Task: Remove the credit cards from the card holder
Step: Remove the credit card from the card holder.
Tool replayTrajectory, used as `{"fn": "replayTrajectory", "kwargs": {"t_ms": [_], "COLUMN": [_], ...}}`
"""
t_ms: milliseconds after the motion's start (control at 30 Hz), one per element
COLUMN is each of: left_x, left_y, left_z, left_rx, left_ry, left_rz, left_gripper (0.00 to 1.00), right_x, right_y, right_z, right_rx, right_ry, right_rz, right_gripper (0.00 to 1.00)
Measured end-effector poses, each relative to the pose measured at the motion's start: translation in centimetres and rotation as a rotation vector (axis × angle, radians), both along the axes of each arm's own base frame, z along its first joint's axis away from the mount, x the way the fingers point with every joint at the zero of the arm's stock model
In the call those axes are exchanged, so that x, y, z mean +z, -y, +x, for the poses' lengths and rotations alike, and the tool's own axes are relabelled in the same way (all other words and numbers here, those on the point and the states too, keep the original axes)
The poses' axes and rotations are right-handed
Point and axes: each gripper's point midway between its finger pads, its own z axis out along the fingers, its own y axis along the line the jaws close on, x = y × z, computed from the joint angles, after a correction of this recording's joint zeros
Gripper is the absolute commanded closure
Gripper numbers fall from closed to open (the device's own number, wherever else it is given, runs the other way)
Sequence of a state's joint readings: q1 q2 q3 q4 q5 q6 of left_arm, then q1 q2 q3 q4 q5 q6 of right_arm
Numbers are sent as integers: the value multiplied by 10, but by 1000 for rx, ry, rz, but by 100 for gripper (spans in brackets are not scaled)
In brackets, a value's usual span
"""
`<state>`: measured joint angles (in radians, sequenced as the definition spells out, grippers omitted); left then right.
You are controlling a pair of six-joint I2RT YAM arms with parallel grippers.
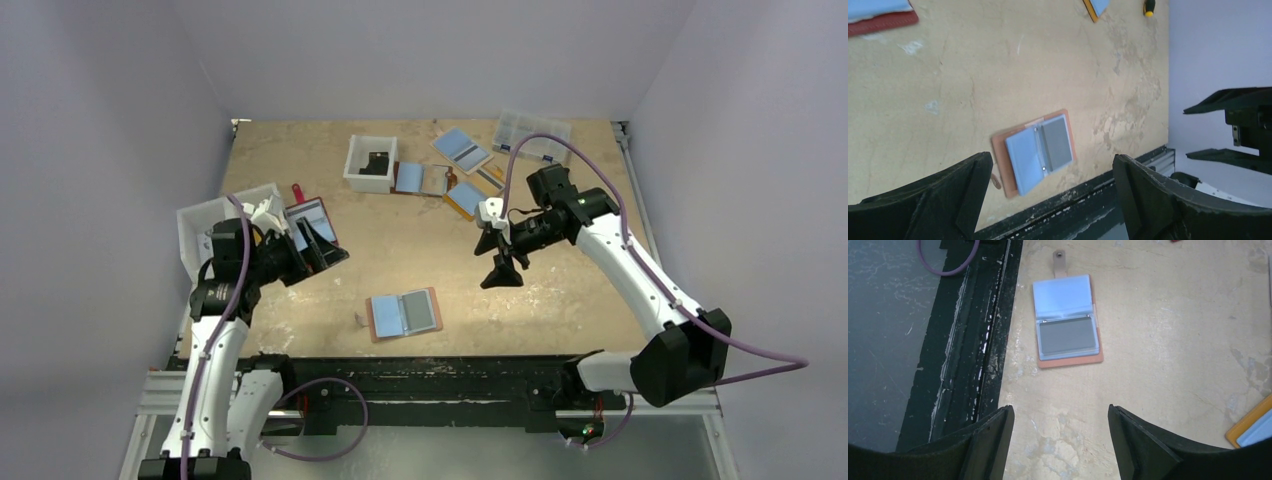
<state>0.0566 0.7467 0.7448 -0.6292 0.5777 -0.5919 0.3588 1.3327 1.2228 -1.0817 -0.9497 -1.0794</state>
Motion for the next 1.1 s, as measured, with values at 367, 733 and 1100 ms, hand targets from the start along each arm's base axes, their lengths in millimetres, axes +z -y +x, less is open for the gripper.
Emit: {"fn": "replayTrajectory", "kwargs": {"t_ms": [367,733,1100], "left_x": [2,-7,-10], "left_y": [24,40,56], "left_z": [-24,-39,-45], "left_rx": [-102,-167,-212], "left_ry": [-18,-47,-50], "left_rz": [-61,-86,-123], "left_gripper": [1,1,1], "right_x": [-11,-12,-25], "right_y": [8,14,11], "right_z": [-6,3,4], "right_rx": [-36,-79,-71], "right_ry": [-32,-43,-100], "right_rz": [-27,-25,-28], "right_gripper": [23,23,22]}}
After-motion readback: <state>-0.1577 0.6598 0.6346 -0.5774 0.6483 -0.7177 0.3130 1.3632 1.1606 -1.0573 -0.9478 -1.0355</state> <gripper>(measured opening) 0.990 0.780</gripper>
